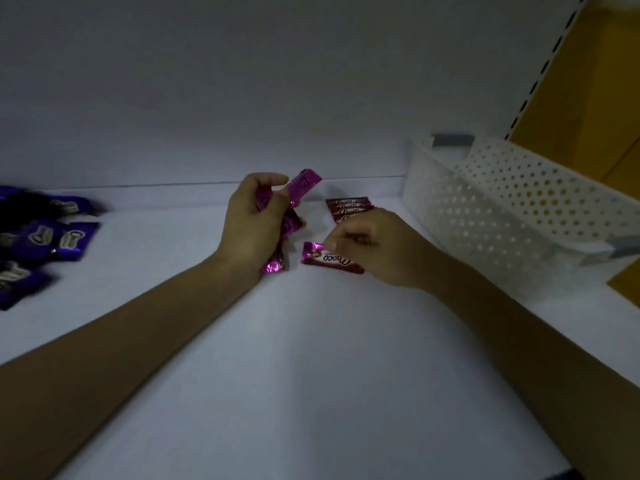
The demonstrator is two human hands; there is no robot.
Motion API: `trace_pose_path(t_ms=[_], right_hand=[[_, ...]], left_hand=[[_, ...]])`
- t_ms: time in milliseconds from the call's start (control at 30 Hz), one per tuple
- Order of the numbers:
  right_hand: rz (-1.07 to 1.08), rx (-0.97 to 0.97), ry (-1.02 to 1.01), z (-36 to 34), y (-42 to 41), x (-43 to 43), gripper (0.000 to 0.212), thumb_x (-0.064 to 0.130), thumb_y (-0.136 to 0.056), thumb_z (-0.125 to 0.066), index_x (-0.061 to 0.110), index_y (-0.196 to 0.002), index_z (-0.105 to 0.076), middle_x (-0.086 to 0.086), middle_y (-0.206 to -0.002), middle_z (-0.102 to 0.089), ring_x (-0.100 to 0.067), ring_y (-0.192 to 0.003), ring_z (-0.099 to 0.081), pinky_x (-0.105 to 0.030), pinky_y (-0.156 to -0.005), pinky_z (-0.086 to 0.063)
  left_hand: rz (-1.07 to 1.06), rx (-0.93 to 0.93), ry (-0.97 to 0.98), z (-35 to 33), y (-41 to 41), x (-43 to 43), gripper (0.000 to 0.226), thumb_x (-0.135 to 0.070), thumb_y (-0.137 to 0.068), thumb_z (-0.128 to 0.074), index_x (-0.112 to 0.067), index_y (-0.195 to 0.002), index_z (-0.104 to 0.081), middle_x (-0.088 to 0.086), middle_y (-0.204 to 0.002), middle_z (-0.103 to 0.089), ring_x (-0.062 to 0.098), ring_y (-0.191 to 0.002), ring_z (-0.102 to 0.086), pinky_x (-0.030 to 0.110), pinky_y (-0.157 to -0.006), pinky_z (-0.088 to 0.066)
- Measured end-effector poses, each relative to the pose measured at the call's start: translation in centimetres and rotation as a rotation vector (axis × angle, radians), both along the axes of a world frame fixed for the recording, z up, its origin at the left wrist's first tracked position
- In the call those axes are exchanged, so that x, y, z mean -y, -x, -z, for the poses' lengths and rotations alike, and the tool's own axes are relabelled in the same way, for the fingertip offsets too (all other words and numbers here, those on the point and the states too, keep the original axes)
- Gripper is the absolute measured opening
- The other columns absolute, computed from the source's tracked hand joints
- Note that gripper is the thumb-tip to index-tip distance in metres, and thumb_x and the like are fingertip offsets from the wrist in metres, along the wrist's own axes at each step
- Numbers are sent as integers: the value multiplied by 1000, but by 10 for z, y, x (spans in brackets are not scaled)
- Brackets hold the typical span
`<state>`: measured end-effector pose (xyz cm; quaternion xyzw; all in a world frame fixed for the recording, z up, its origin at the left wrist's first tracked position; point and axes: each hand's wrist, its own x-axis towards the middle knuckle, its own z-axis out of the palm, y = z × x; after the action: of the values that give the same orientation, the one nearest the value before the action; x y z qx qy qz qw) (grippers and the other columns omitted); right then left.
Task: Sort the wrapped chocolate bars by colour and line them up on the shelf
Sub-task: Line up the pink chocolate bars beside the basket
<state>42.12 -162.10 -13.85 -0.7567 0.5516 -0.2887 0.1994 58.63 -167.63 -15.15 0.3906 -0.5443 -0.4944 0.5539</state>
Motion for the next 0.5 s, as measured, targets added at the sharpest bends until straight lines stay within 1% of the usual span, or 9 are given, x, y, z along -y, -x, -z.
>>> trace_pose_path(t_ms=[67, 100, 167, 200, 233, 300, 333, 400, 500], right_hand=[[20, 39, -36, 0, 7, 2, 25, 20, -93, -58, 12, -71, -67, 11, -56, -59, -4, -52, -53, -16, -51, -37], [33, 62, -49, -1, 10, 3, 26, 21, -93, -57, 8, -75, -70, 9, -60, -64, -7, -55, -58, -20, -52, -42], [41, 98, -74, -3, 13, 3, 20, 20, -92, -59, 7, -90, -74, 1, -78, -72, -13, -72, -67, -25, -63, -51], [27, 103, -89, -4, 15, 3, 15, 18, -89, -63, 9, -94, -74, 3, -82, -72, -7, -75, -67, -21, -65, -52], [2, 90, -107, -4, 15, 3, 15, 17, -85, -69, 12, -98, -73, 8, -81, -70, 0, -72, -66, -15, -62, -49], [-43, 30, -155, -4, 15, 1, 27, 14, -77, -77, 14, -103, -71, 13, -76, -65, 4, -63, -61, -9, -58, -44], [-54, 19, -176, -3, 14, 0, 27, 11, -77, -77, 14, -103, -70, 13, -74, -64, 3, -60, -59, -10, -57, -43], [-64, 70, -172, -4, 12, 0, 17, 3, -78, -74, 14, -91, -70, 12, -69, -63, 2, -56, -58, -11, -55, -44], [75, 286, -105, -10, 13, 3, 25, -5, -77, -68, 19, -74, -64, 2, -62, -65, -7, -59, -61, -20, -57, -50]], left_hand=[[9, -5, -3, 0, -1, 0, 14, -5, -97, -49, -13, -106, -55, 6, -80, -64, 7, -54, -63, 17, -51, -50], [12, -8, -4, 0, -1, 0, 14, -5, -97, -49, -13, -107, -55, 5, -79, -64, 6, -54, -63, 17, -51, -49], [13, -21, -15, 0, 0, 0, 14, -4, -97, -49, -14, -106, -55, 5, -78, -64, 6, -53, -63, 16, -50, -49], [15, -26, -20, 0, 0, 0, 15, -4, -97, -49, -14, -105, -56, 5, -78, -64, 6, -52, -63, 16, -49, -49], [17, -33, -23, -1, 0, 0, 15, -4, -97, -49, -15, -104, -56, 5, -79, -64, 6, -52, -63, 16, -49, -48], [17, -32, -23, 0, 0, 1, 16, -4, -97, -49, -17, -101, -57, 5, -82, -65, 7, -54, -63, 15, -48, -47], [17, -28, -23, 1, 0, 1, 16, -5, -97, -49, -18, -101, -57, 5, -83, -65, 7, -54, -64, 15, -47, -47], [22, -27, -26, 2, 0, 2, 15, -5, -97, -50, -17, -102, -57, 4, -83, -66, 8, -54, -64, 16, -48, -48], [28, -30, -30, 3, -1, 3, 14, -7, -97, -51, -17, -104, -58, 3, -82, -67, 8, -54, -65, 17, -49, -50]])
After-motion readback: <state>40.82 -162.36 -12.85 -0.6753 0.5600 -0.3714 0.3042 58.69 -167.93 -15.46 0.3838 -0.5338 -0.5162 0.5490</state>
